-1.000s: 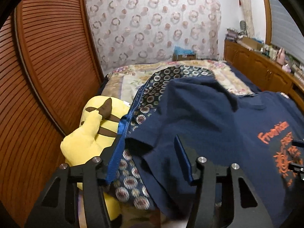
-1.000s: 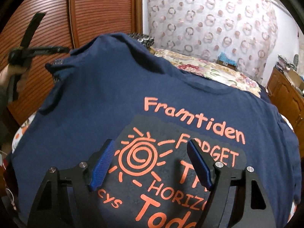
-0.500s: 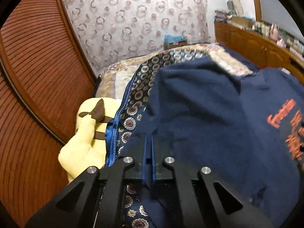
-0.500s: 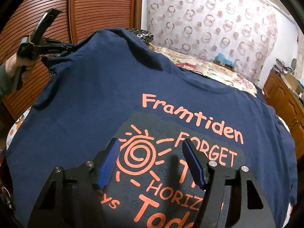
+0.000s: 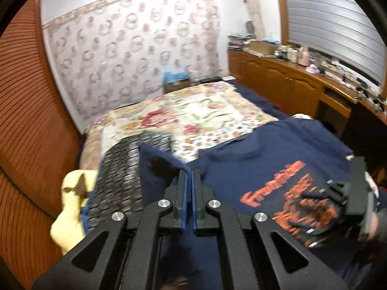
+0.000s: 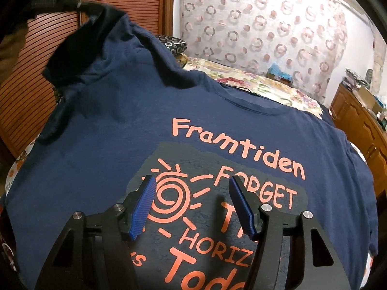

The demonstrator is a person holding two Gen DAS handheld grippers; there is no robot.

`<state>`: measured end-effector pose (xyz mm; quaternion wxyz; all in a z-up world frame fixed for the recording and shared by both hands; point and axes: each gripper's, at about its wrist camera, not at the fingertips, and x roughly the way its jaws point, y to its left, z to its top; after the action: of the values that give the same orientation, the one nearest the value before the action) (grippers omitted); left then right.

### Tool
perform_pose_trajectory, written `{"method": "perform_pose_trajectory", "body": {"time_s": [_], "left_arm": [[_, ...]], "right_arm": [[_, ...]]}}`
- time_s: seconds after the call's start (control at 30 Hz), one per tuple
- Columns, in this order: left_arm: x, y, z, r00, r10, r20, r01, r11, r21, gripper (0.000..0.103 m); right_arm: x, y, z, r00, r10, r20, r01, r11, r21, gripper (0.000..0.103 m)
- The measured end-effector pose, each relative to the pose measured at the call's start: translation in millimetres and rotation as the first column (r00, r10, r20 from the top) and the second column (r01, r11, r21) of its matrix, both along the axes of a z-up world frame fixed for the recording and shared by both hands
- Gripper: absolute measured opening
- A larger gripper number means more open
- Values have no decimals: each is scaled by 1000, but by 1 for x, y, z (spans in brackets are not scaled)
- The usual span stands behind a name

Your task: Fold small clothes

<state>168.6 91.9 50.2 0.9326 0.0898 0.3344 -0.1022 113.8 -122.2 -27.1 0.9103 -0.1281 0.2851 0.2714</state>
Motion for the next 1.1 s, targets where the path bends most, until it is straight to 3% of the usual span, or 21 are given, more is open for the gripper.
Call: {"method": "perform_pose_trajectory", "body": {"time_s": [0.07, 0.13, 0.2, 0.37, 0.53, 0.7, 0.87, 1.1], "left_arm": [[6, -17, 1, 999, -43, -24, 43, 999, -22, 7], [9, -25, 1, 998, -60, -27, 60, 998, -18, 19], [4, -29, 1, 997, -78, -11, 77, 997, -18, 42], [-12, -14, -11, 998, -60, -8, 59, 996, -64, 81], [-35, 3, -42, 1000, 3, -16, -4, 997, -77, 81], [-57, 11, -82, 998, 55, -43, -59, 994, -89, 81], [-58, 3, -125, 990, 65, -123, -73, 995, -69, 81], [-51, -15, -151, 983, 50, -175, -61, 996, -62, 81]], "right_arm": [[1, -1, 0, 1000, -5, -2, 5, 1000, 6, 64], [2, -4, 0, 1000, -13, -5, 13, 1000, 13, 64], [4, -5, 0, 1000, -16, -11, 16, 1000, 21, 64], [6, -10, 1, 1000, -12, -25, 13, 998, 54, 64], [14, -27, 6, 1000, -7, -21, 9, 995, 104, 64], [25, -43, 15, 1000, -28, -6, 29, 989, 146, 57], [34, -45, 19, 998, -36, 51, 28, 988, 151, 57], [40, -62, 19, 986, -94, 134, 76, 989, 131, 57]]}}
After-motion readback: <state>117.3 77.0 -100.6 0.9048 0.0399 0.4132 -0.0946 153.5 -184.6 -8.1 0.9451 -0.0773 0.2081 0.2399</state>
